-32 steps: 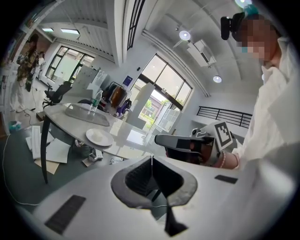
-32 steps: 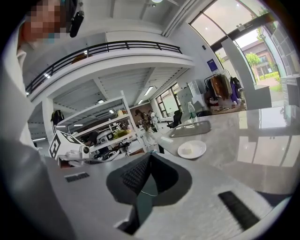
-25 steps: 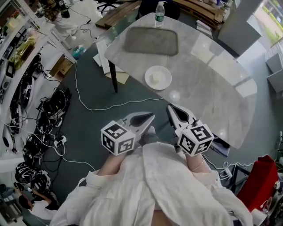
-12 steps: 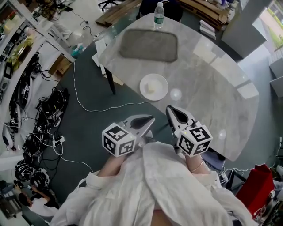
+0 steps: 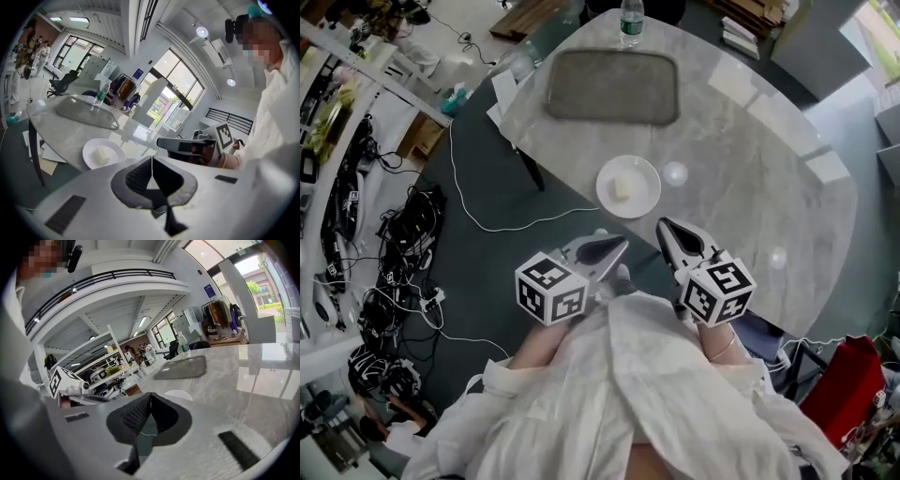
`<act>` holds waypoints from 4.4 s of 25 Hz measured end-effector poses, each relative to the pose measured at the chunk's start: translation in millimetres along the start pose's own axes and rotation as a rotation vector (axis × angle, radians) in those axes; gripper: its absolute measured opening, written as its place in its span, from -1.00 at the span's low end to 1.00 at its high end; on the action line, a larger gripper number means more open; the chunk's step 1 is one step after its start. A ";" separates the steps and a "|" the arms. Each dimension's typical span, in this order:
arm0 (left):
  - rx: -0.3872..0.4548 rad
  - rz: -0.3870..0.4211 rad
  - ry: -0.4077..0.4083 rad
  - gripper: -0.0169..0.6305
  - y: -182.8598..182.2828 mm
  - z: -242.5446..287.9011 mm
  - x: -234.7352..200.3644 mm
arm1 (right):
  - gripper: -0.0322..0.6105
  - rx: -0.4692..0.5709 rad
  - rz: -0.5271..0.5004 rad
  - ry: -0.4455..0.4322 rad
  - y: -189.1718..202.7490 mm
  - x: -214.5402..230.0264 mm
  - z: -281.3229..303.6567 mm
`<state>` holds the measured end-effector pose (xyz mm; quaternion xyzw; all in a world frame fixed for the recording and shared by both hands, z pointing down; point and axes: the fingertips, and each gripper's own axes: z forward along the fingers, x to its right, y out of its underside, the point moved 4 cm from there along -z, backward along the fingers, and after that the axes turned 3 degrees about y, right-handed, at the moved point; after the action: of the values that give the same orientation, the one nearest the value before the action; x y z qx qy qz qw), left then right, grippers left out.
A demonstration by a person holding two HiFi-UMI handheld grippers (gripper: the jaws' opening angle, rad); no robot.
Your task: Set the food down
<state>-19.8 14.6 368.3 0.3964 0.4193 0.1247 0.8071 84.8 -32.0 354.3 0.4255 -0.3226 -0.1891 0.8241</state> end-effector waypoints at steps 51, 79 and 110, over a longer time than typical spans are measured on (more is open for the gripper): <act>-0.267 -0.126 -0.020 -0.89 -34.7 30.6 -141.1 | -0.89 -0.118 0.194 0.168 -8.8 59.5 92.0; -0.361 -0.240 -0.100 -0.89 19.7 42.1 -170.3 | -0.89 -0.279 0.292 0.202 65.1 81.1 90.6; -0.327 -0.376 -0.119 -0.52 26.4 52.6 -180.6 | -0.55 -0.347 0.405 0.238 86.1 96.4 107.0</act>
<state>-87.0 -92.7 509.9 0.1822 0.4119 0.0150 0.8927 83.3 -101.7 506.9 0.2244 -0.2646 -0.0218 0.9376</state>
